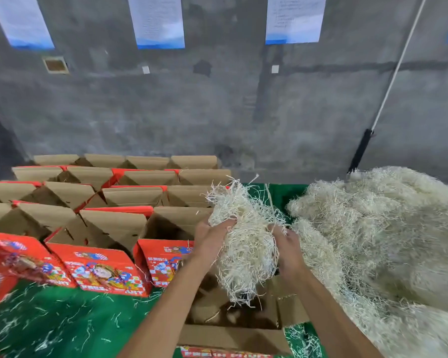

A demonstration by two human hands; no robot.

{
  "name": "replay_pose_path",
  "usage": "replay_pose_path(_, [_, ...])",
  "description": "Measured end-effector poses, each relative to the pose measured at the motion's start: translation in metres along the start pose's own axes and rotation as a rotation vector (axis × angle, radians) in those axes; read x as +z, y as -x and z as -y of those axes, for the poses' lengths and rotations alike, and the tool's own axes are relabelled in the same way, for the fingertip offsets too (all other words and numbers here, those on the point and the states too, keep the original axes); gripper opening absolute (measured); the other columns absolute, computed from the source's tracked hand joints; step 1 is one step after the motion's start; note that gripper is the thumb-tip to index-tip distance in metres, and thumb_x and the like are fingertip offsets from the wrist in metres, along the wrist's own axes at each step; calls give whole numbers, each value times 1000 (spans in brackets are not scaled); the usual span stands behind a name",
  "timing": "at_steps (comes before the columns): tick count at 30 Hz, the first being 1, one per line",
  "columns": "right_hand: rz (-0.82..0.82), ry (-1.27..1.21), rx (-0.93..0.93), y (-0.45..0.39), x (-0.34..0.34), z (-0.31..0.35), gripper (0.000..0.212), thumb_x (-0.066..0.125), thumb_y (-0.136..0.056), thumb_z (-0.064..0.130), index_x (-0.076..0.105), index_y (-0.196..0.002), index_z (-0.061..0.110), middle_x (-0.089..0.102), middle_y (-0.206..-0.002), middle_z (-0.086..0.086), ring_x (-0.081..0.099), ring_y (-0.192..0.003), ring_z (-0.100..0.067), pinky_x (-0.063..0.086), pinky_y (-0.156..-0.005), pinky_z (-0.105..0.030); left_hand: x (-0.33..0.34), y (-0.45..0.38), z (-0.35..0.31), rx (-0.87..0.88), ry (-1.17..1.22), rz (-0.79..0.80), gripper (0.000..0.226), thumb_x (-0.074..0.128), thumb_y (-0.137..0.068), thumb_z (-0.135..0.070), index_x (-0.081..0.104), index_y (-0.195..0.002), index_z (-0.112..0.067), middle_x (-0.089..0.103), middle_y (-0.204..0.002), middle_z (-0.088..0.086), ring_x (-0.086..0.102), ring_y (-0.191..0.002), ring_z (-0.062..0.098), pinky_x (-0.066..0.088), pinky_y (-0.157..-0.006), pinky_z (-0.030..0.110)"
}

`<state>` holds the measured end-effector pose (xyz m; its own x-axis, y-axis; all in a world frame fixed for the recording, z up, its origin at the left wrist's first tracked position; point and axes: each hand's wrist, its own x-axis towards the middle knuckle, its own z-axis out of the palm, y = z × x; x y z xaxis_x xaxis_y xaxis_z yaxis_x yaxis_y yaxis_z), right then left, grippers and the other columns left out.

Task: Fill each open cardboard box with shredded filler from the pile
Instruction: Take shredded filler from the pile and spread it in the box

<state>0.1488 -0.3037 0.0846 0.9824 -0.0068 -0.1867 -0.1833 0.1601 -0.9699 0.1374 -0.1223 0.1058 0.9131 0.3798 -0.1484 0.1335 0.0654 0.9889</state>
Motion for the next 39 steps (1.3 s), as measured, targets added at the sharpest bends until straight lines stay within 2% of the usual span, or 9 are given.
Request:
replay_pose_path(7, [-141,-36,35,30,42,-26,54,60,-90,51,55,-127,13,59,-120,-14,55,-120,-41,46,-102,-55,-40,12,27,-14,36,-178,61,73,-88,-28,48,-140,-9,60,-133,10,56,-123,30,43,-107,41])
replay_pose_path(10, [-11,35,42,44,72,-32,13,61,-97,39,51,-102,33,61,-94,1,60,-78,-18,53,-83,-42,-22,35,42,-138,-155,-6,44,52,-102,-25,50,-136,3,56,-132,27,55,-125,31,43,-97,33])
replay_pose_path(13, [-136,87,16,31,32,-28,21,61,-97,31,53,-80,23,46,-70,-7,50,-60,-15,61,-67,-34,-54,13,14,-38,-176,-50,37,67,-89,-44,62,-73,-11,60,-62,8,58,-54,11,47,-60,34])
replay_pose_path(16, [-223,-156,59,27,17,-23,36,66,-87,52,49,-103,25,55,-102,-4,53,-98,-19,44,-102,-45,-75,0,-11,-24,9,-271,24,67,-91,-32,65,-90,-8,62,-73,4,57,-68,18,52,-66,32])
replay_pose_path(20, [5,-26,17,41,74,-23,46,48,-101,46,56,-131,13,66,-102,-3,65,-90,-16,57,-84,-36,-33,51,29,-440,35,88,30,40,-107,-21,59,-89,-6,48,-71,7,49,-60,19,48,-44,21])
replay_pose_path(24, [-269,161,-188,36,24,-1,29,55,-96,50,53,-92,21,51,-66,11,45,-53,-3,41,-46,-21,-80,21,22,-271,20,-139,31,47,-103,-15,43,-72,-15,45,-63,-2,49,-37,5,42,-38,14])
replay_pose_path(31, [52,278,-57,60,69,-33,13,45,-104,27,58,-103,24,61,-88,0,66,-74,-22,57,-63,-28,-32,47,25,-187,-35,215,44,58,-95,-45,49,-130,-21,53,-95,-8,53,-85,13,48,-65,25])
replay_pose_path(36, [-269,194,-27,42,1,-5,27,51,-102,39,55,-107,13,56,-87,-20,67,-85,-37,58,-84,-50,-97,10,-7,-65,48,-207,29,76,-84,-37,59,-81,-14,61,-60,-5,57,-54,11,53,-54,20])
replay_pose_path(39, [-311,304,1,38,-19,0,30,53,-100,6,52,-130,1,57,-105,-29,67,-84,-25,55,-70,-11,-124,12,-9,-155,78,-140,70,54,-93,-58,57,-119,7,62,-89,13,60,-92,22,53,-85,39])
